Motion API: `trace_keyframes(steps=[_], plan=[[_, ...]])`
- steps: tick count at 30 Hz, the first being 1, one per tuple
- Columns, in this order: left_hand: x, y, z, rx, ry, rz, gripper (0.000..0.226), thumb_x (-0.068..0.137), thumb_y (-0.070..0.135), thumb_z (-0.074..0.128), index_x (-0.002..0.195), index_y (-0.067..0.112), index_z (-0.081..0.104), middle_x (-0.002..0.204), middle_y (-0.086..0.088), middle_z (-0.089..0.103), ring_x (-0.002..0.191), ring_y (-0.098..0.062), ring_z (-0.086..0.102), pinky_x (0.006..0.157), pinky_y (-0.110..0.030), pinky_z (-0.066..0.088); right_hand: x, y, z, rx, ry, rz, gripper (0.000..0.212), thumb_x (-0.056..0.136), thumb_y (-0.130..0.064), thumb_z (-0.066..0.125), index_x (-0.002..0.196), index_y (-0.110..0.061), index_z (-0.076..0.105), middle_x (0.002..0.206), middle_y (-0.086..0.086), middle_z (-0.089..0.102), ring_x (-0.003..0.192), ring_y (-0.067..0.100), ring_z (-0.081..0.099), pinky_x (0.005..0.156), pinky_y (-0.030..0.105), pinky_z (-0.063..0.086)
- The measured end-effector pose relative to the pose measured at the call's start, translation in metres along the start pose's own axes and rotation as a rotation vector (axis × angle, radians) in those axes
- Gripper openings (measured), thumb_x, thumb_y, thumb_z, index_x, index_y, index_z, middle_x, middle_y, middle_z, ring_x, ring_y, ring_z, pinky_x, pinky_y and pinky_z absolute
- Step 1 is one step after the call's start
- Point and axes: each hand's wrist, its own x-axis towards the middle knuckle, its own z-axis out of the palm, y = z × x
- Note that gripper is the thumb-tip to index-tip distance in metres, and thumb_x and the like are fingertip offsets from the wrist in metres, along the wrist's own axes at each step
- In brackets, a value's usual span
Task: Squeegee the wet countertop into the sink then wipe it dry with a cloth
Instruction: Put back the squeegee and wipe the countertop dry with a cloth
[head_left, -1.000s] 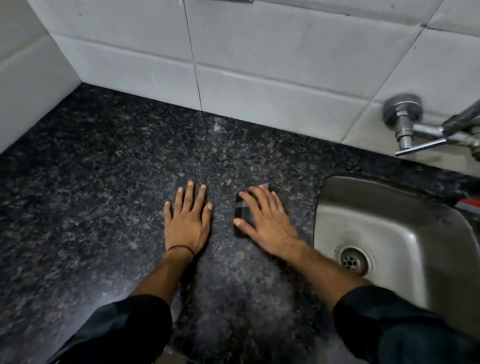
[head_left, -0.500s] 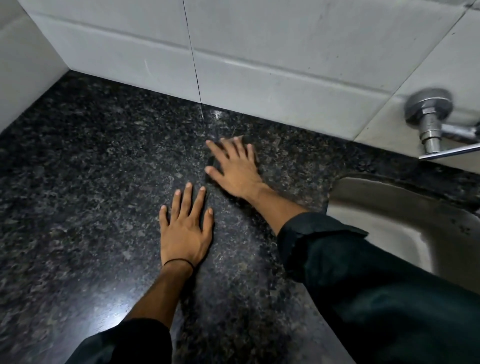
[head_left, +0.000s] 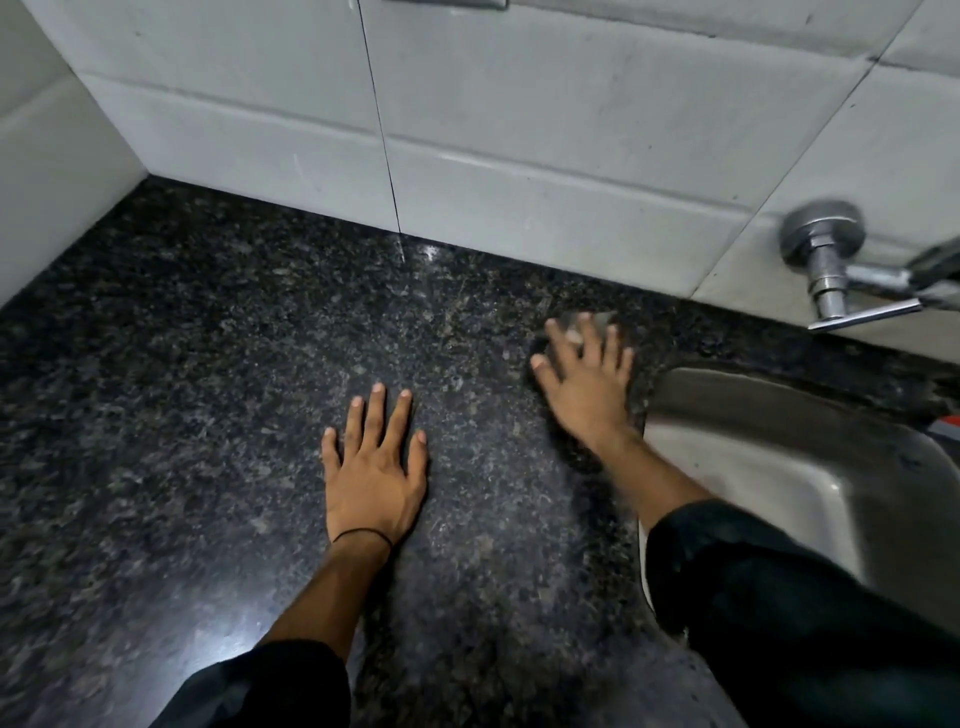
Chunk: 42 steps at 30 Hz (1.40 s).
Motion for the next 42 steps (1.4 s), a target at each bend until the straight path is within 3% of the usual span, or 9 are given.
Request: trace_keyframes(steps=[4, 8, 13, 17, 23, 28, 30, 36, 42], plan=[[0.002, 0.0, -0.004, 0.003, -0.017, 0.013, 0.055, 0.102, 0.052, 0.022, 0.155, 0.041, 0.012, 0.165, 0.01, 0.003, 0.152, -0.016, 0.001, 0.122, -0.049, 0.0, -0.111, -0.033, 0.02, -0.097, -0.132, -0.581, 0.058, 0.099, -0.063, 0.026, 0.154, -0.048, 0.014, 0.167, -0.002, 0.001, 0.152, 0.032, -0.008, 0.121, 0.057, 0.0], [0.001, -0.005, -0.011, -0.08, -0.066, 0.048, 0.054, 0.103, 0.048, 0.027, 0.155, 0.038, 0.015, 0.165, 0.008, 0.005, 0.152, -0.019, 0.002, 0.122, -0.05, 0.002, -0.139, 0.028, -0.005, -0.15, -0.264, -1.068, 0.057, 0.099, -0.06, 0.04, 0.152, -0.047, 0.023, 0.166, -0.007, 0.006, 0.153, 0.025, -0.005, 0.122, 0.049, 0.001], [-0.049, -0.003, -0.025, -0.084, 0.02, 0.036, 0.053, 0.103, 0.04, 0.034, 0.154, 0.031, 0.023, 0.165, 0.003, 0.011, 0.152, -0.025, 0.008, 0.121, -0.052, 0.011, -0.072, 0.091, -0.03, -0.111, -0.183, -0.55, 0.058, 0.095, -0.067, 0.031, 0.15, -0.055, 0.018, 0.166, -0.009, 0.008, 0.153, 0.025, -0.001, 0.12, 0.058, 0.008], [-0.125, -0.008, -0.022, -0.086, 0.028, -0.003, 0.052, 0.102, 0.042, 0.036, 0.153, 0.033, 0.027, 0.165, 0.005, 0.012, 0.152, -0.022, 0.007, 0.12, -0.05, 0.008, -0.087, 0.049, -0.005, -0.021, -0.009, -0.109, 0.057, 0.098, -0.059, 0.036, 0.152, -0.045, 0.025, 0.165, 0.001, 0.014, 0.151, 0.036, 0.004, 0.12, 0.057, 0.008], [-0.19, -0.031, -0.002, -0.019, -0.034, -0.155, 0.055, 0.1, 0.054, 0.021, 0.153, 0.045, 0.014, 0.165, 0.011, 0.005, 0.152, -0.018, 0.001, 0.119, -0.054, 0.004, -0.227, -0.023, 0.034, -0.066, -0.103, -0.648, 0.057, 0.097, -0.058, 0.034, 0.152, -0.043, 0.028, 0.166, 0.002, 0.012, 0.151, 0.038, 0.007, 0.119, 0.06, 0.009], [-0.194, -0.029, 0.001, 0.024, -0.025, -0.185, 0.053, 0.102, 0.051, 0.023, 0.153, 0.046, 0.008, 0.164, 0.015, -0.001, 0.152, -0.014, -0.002, 0.119, -0.053, 0.002, -0.274, 0.028, 0.015, -0.16, -0.261, -1.23, 0.055, 0.098, -0.062, 0.036, 0.151, -0.046, 0.029, 0.165, -0.002, 0.016, 0.152, 0.031, 0.007, 0.121, 0.049, 0.005], [-0.194, -0.029, 0.0, 0.008, -0.04, -0.185, 0.053, 0.102, 0.052, 0.021, 0.153, 0.047, 0.007, 0.164, 0.015, -0.002, 0.152, -0.013, -0.004, 0.119, -0.053, -0.001, -0.237, 0.058, 0.002, -0.203, -0.281, -1.18, 0.057, 0.097, -0.064, 0.035, 0.151, -0.049, 0.026, 0.166, -0.006, 0.012, 0.153, 0.027, 0.004, 0.12, 0.049, 0.004], [-0.194, -0.03, -0.002, -0.005, -0.064, -0.179, 0.054, 0.101, 0.056, 0.016, 0.153, 0.048, 0.003, 0.164, 0.015, -0.006, 0.152, -0.013, -0.008, 0.12, -0.053, -0.005, -0.153, 0.08, -0.018, -0.162, -0.214, -0.537, 0.058, 0.098, -0.062, 0.03, 0.152, -0.052, 0.011, 0.166, -0.007, 0.002, 0.153, 0.028, -0.002, 0.122, 0.052, 0.003], [-0.198, -0.028, -0.001, -0.012, -0.048, -0.163, 0.053, 0.102, 0.055, 0.017, 0.153, 0.046, 0.007, 0.165, 0.013, -0.002, 0.152, -0.015, -0.005, 0.119, -0.053, -0.004, -0.254, 0.024, 0.018, -0.118, -0.162, -0.607, 0.06, 0.099, -0.063, 0.026, 0.155, -0.044, 0.013, 0.166, -0.005, 0.01, 0.152, 0.031, 0.009, 0.12, 0.054, 0.006]])
